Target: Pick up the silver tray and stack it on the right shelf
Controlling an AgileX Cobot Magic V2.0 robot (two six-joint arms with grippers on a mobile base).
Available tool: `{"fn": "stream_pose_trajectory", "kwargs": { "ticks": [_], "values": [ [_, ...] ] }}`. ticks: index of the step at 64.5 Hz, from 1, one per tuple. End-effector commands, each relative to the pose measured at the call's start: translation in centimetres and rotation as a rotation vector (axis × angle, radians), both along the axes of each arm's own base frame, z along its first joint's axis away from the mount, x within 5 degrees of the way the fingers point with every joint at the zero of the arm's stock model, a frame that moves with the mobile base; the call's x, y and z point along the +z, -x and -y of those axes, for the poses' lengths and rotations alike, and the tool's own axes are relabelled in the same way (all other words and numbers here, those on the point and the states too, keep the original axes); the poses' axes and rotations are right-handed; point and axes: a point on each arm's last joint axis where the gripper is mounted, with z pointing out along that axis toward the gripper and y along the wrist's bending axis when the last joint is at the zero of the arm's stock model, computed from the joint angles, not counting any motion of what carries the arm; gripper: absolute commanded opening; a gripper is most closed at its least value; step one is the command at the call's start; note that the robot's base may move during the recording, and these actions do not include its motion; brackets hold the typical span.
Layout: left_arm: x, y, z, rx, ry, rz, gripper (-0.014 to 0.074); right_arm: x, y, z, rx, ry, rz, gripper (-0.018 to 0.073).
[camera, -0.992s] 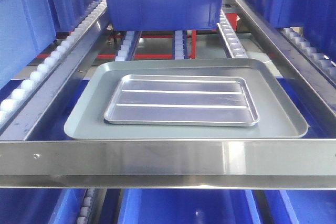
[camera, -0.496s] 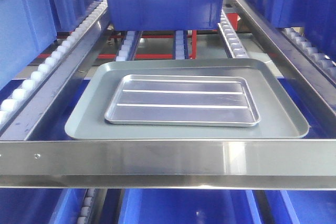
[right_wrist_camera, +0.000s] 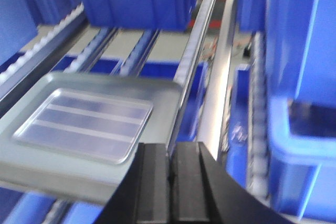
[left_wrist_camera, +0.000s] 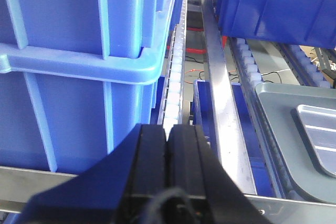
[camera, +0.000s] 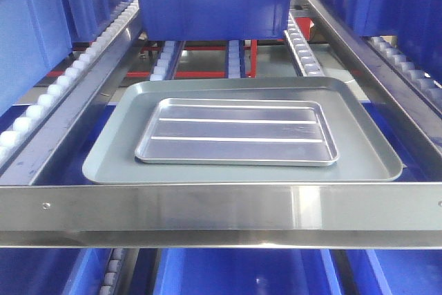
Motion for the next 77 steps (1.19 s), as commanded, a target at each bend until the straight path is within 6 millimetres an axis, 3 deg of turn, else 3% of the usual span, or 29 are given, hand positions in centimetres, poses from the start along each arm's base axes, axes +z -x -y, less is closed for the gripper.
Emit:
{"fn": "stream_pose_trajectory", "kwargs": {
  "ticks": [1,14,31,77],
  "values": [
    [0.2,0.0,-0.1,0.007,0.003,0.073,-0.0101,0.9,-0.5,-0.5,-0.011,0.046,0.146,0.0056],
    [0.2,0.0,-0.1,0.007,0.003,0.073,-0.0101,-3.3,-2.3,-1.1,-0.117,0.039,0.124,0.0056],
    [0.2,0.0,-0.1,0.007,0.003,0.073,-0.0101,-8.4,-3.2,-0.5,-0.248,0.014,0.285,0.0056],
    [0.2,0.0,-0.1,0.007,0.003,0.073,-0.0101,-8.8,-3.2,-0.5,-0.245,0.019,0.229,0.0056]
  ]
}}
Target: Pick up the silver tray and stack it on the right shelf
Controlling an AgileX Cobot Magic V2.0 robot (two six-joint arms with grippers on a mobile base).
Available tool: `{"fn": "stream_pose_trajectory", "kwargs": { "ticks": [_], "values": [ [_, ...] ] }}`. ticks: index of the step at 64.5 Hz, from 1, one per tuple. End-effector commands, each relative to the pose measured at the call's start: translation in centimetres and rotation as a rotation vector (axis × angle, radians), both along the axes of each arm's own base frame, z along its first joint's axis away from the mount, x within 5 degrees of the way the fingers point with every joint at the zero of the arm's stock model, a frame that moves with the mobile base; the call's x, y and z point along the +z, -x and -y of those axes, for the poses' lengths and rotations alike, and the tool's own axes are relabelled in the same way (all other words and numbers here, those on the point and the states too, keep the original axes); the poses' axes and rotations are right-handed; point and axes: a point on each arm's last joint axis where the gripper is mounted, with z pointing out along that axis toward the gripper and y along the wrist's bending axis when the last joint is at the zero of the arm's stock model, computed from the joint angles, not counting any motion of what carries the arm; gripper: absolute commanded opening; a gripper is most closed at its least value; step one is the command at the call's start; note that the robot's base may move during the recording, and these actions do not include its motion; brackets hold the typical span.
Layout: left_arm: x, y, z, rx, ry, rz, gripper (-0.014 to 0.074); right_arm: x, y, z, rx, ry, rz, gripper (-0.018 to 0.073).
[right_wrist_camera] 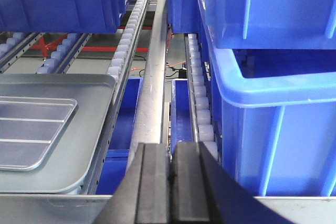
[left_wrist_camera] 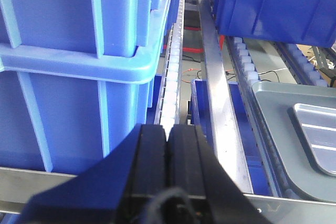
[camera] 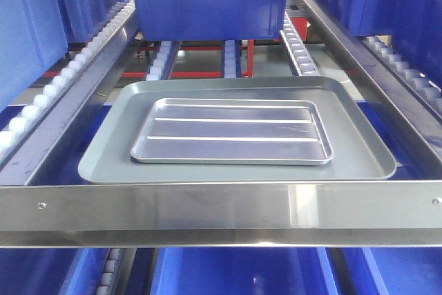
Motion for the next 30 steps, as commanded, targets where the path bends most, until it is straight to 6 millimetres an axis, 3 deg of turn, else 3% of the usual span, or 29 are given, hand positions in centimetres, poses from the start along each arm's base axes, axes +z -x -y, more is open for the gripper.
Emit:
{"fn": "stream_pose_trajectory", "kwargs": {
  "ticks": [1,30],
  "values": [
    [0.2,0.03,-0.06,0.007,0.003,0.075,-0.0101,1.54,0.3,0.06,-0.011,0.014,0.128,0.0056],
    [0.2,0.03,-0.06,0.007,0.003,0.075,-0.0101,1.54,0.3,0.06,-0.011,0.014,0.128,0.0056]
  ]
}}
